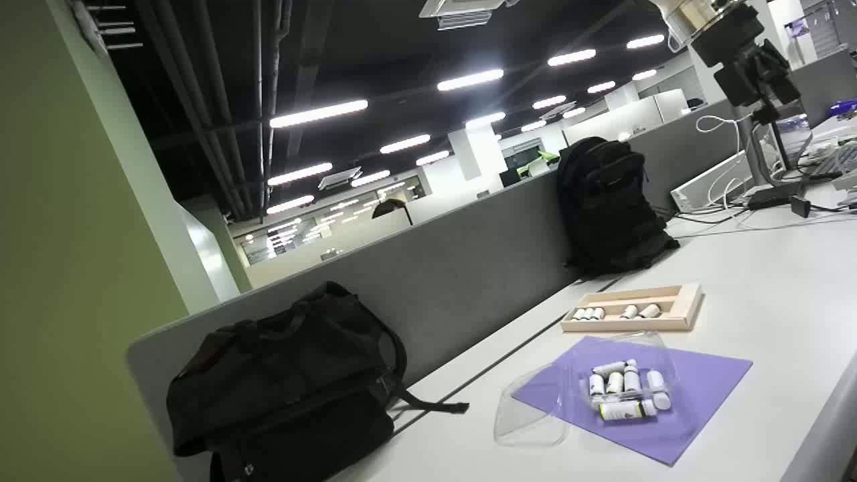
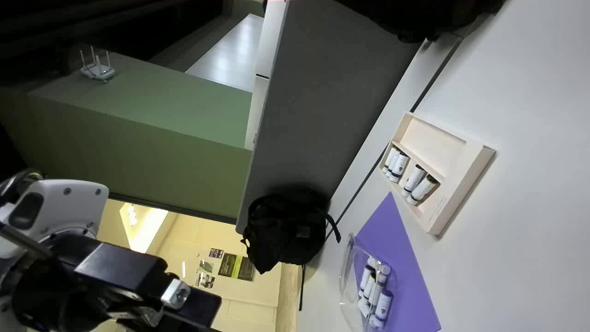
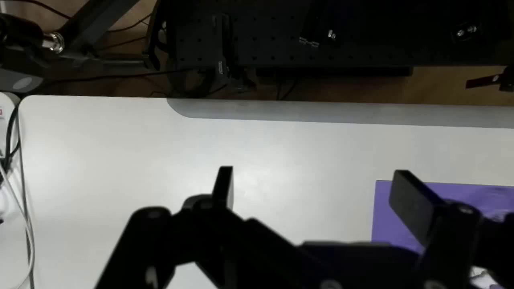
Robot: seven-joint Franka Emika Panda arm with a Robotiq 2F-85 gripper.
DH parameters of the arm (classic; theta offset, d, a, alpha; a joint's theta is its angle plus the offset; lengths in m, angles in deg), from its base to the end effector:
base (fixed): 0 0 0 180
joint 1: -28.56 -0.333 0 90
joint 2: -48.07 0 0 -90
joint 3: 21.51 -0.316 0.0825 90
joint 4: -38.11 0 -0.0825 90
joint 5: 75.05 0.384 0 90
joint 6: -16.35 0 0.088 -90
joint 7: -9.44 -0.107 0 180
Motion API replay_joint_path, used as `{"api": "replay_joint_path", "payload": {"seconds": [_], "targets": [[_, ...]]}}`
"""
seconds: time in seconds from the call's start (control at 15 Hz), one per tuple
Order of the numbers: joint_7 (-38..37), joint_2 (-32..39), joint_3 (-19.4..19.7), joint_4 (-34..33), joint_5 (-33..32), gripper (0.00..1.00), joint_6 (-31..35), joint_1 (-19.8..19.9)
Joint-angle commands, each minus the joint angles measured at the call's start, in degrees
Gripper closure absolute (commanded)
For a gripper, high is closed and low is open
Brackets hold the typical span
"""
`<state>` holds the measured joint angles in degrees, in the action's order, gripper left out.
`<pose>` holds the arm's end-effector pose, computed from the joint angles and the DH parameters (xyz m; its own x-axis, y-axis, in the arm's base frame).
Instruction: Pick a bottle from the tray and put it in the container
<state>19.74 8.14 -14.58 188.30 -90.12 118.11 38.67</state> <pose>0.3018 -0.1165 0.4534 0.9832 -0.0230 -0.1809 0.0022 -0.9904 0.1379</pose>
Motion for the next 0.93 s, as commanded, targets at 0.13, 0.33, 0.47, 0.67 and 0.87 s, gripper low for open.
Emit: {"api": "replay_joint_path", "payload": {"seconds": [0.13,0.33,0.47,0.67,0.87], "targets": [[-0.5,0.0,0.8,-0.1,-0.4,0.0,-0.2,-1.0],[-0.5,0.0,0.8,-0.1,-0.4,0.0,-0.2,-1.0],[-0.5,0.0,0.8,-0.1,-0.4,0.0,-0.2,-1.0],[-8.3,10.7,0.6,-4.8,1.2,0.0,10.7,-0.1],[-17.1,19.8,-0.9,-7.4,1.4,0.0,22.6,1.2]]}}
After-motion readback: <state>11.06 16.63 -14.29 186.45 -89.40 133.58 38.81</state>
